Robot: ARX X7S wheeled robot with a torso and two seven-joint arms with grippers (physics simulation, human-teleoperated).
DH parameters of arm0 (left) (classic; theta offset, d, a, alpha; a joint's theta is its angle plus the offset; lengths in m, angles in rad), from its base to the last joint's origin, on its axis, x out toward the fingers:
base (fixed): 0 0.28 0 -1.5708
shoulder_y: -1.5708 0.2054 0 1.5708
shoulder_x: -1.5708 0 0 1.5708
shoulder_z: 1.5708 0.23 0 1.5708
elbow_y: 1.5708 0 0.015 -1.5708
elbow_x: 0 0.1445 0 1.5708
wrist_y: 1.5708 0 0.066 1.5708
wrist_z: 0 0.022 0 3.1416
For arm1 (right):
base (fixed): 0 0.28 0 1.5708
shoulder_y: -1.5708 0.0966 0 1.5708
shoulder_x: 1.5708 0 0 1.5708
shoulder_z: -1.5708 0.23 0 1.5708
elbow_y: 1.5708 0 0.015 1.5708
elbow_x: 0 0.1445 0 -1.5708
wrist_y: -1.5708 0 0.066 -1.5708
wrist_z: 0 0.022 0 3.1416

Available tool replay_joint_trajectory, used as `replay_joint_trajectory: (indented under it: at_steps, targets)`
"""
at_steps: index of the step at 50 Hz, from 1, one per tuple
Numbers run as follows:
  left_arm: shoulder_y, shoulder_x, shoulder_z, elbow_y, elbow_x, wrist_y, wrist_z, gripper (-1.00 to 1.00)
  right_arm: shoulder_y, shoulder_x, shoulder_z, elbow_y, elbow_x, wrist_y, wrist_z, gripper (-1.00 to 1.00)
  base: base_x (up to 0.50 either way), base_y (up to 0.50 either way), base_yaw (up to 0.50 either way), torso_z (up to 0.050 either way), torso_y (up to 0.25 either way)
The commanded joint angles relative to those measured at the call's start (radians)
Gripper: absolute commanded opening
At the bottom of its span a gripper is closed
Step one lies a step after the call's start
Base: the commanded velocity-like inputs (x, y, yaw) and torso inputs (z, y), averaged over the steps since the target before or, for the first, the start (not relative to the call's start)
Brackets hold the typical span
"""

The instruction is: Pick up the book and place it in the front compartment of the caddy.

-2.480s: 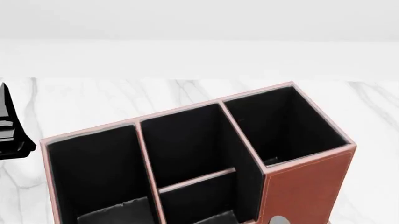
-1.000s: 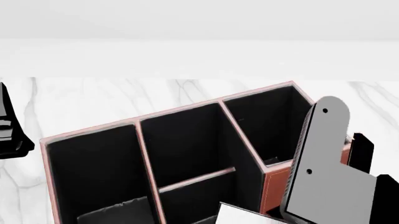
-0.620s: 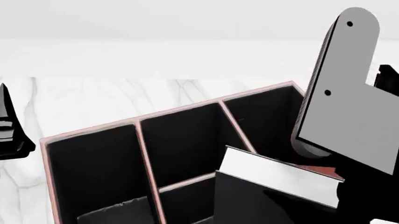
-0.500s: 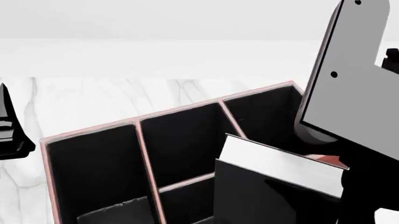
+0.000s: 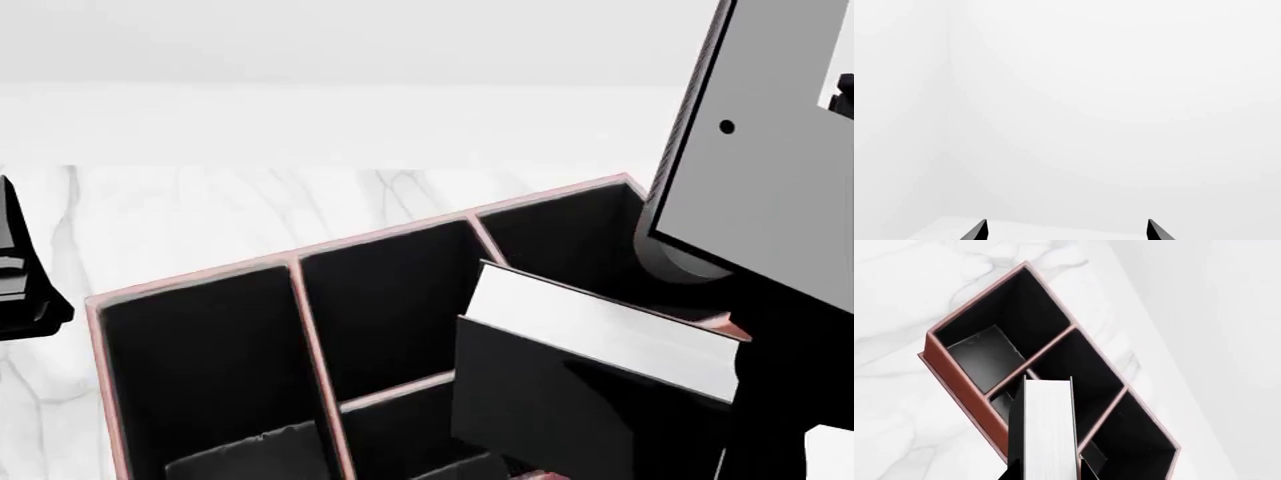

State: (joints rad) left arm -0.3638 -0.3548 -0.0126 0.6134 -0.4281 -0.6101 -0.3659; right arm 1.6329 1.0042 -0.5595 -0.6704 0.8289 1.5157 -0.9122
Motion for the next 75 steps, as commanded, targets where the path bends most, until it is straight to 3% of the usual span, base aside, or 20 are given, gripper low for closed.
replay_joint_trajectory:
  at_steps: [1,10,12,16,23,42,48,53,62,68,75]
  targets:
    - [0.002,0.016,-0.016,-0.008,0.033,0.040,0.012,1.00,0.013,-0.012,0.032,0.006,-0.047,-0.032,0.003,-1.00,0.00,0.00,0.00,0.000,0.000]
    - [0.002,0.013,-0.015,-0.009,0.031,0.041,0.010,1.00,0.014,-0.012,0.031,0.006,-0.046,-0.033,0.004,-1.00,0.00,0.00,0.00,0.000,0.001]
    - [0.002,0.013,-0.020,-0.005,0.026,0.039,0.007,1.00,0.067,-0.019,-0.016,0.044,-0.085,-0.111,-0.053,-1.00,0.00,0.00,0.00,0.000,0.000]
    - [0.002,0.013,-0.019,-0.010,0.025,0.044,0.009,1.00,0.205,-0.048,-0.240,0.186,-0.259,-0.289,-0.222,-1.00,0.00,0.00,0.00,0.000,0.000]
    - [0.001,0.008,-0.027,-0.012,0.020,0.044,0.006,1.00,0.347,-0.153,-0.434,0.484,-0.459,-0.586,-0.436,-1.00,0.00,0.00,0.00,0.000,0.001]
    - [-0.006,-0.001,-0.025,-0.013,0.017,0.042,0.000,1.00,0.428,-0.449,-0.573,1.257,-0.530,-1.163,-0.649,-1.00,0.00,0.00,0.00,0.000,0.001]
    - [-0.006,-0.001,-0.019,-0.015,0.019,0.044,-0.002,1.00,0.491,-0.562,-0.767,1.579,-0.355,-1.371,-0.657,-1.00,0.00,0.00,0.00,0.000,0.000]
    - [-0.006,-0.003,-0.018,-0.012,0.018,0.042,-0.005,1.00,0.532,-0.661,-1.108,1.814,-0.027,-1.547,-0.658,-1.00,0.00,0.00,0.00,0.004,0.002]
    - [-0.005,-0.005,-0.013,-0.009,0.018,0.041,-0.009,1.00,0.524,-0.757,-1.617,1.936,0.488,-1.705,-0.658,-1.00,0.00,0.00,0.00,0.000,0.001]
    - [-0.004,-0.007,-0.013,-0.008,0.017,0.040,-0.011,1.00,0.512,-0.783,-1.740,1.966,0.631,-1.738,-0.658,-1.00,0.00,0.00,0.00,0.000,0.002]
    - [-0.004,-0.010,-0.015,-0.008,0.015,0.040,-0.013,1.00,0.500,-0.800,-1.760,1.979,0.677,-1.753,-0.657,-1.00,0.00,0.00,0.00,0.000,0.001]
